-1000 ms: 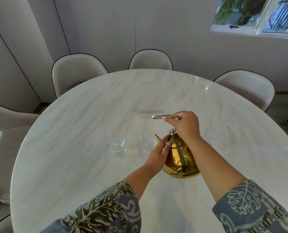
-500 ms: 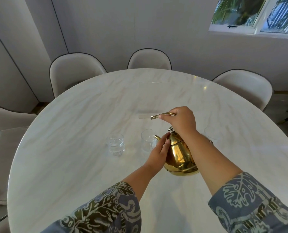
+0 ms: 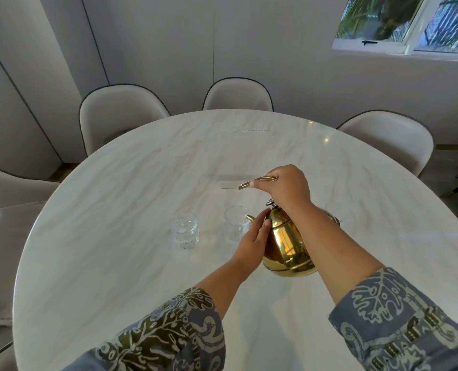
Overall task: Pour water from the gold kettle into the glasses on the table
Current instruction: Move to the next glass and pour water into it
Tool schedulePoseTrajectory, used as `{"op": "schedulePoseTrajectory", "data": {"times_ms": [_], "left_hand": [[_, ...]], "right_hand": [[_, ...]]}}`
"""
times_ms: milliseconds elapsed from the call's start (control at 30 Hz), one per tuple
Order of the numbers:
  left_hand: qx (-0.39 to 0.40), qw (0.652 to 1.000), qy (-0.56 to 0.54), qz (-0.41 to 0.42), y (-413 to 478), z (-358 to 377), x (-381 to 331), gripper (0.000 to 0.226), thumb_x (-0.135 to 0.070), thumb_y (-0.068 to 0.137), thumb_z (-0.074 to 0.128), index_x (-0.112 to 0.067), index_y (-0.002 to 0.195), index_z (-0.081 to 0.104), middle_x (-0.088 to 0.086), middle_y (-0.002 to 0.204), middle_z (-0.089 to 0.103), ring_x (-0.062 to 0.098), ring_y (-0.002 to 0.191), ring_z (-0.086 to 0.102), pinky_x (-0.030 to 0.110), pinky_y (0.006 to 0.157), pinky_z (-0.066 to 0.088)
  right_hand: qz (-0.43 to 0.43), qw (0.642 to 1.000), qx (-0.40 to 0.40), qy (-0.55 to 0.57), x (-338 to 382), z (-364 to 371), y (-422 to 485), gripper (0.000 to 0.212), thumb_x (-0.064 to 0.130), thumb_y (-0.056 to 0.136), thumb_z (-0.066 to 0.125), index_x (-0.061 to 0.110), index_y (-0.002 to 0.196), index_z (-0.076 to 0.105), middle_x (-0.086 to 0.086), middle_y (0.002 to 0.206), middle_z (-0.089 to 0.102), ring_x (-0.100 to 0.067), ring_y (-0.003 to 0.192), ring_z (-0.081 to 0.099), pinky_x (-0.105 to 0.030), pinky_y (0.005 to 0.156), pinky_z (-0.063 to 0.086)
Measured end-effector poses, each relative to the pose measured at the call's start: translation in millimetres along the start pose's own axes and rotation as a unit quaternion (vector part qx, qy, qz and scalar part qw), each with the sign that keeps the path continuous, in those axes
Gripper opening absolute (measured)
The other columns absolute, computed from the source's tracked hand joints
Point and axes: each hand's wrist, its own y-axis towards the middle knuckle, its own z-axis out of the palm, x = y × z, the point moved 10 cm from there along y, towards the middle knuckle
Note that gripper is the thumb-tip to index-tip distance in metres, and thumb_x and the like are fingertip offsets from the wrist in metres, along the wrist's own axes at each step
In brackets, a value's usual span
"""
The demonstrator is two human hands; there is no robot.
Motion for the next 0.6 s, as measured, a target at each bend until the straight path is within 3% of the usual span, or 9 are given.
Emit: {"op": "schedulePoseTrajectory", "data": {"times_ms": [267,433,600], "left_hand": [[-0.003,1.000,-0.015,0.001,-2.8,-0.4,-3.2,0.043,-0.038,0.101,0.023,-0.036,0.143,0.028,0.000,0.144,0.042,0.018,0.129,0.041,0.026,0.098,0.039],[-0.005,1.000,-0.019,0.004,-1.4,-0.5,-4.3,0.042,-0.038,0.101,0.024,-0.036,0.142,0.030,0.001,0.143,0.043,0.019,0.129,0.042,0.031,0.101,0.040],[-0.007,1.000,-0.017,-0.001,-1.8,-0.5,-3.8,0.043,-0.040,0.100,0.024,-0.036,0.142,0.030,0.000,0.143,0.043,0.021,0.132,0.041,0.037,0.106,0.039]], "right_hand": [[0.000,1.000,0.012,-0.002,2.6,3.2,0.5,0.041,0.041,0.076,0.075,0.001,0.085,0.072,-0.016,0.076,0.072,-0.030,0.068,0.067,-0.030,0.060,0.046],[-0.002,1.000,0.014,-0.009,7.2,0.5,0.4,0.042,0.039,0.077,0.075,0.000,0.091,0.072,-0.016,0.081,0.073,-0.023,0.063,0.061,-0.037,0.067,0.056],[0.001,1.000,0.017,-0.012,7.1,2.5,1.2,0.044,0.039,0.077,0.075,-0.001,0.094,0.071,-0.018,0.085,0.073,-0.033,0.077,0.069,-0.042,0.072,0.057]]}}
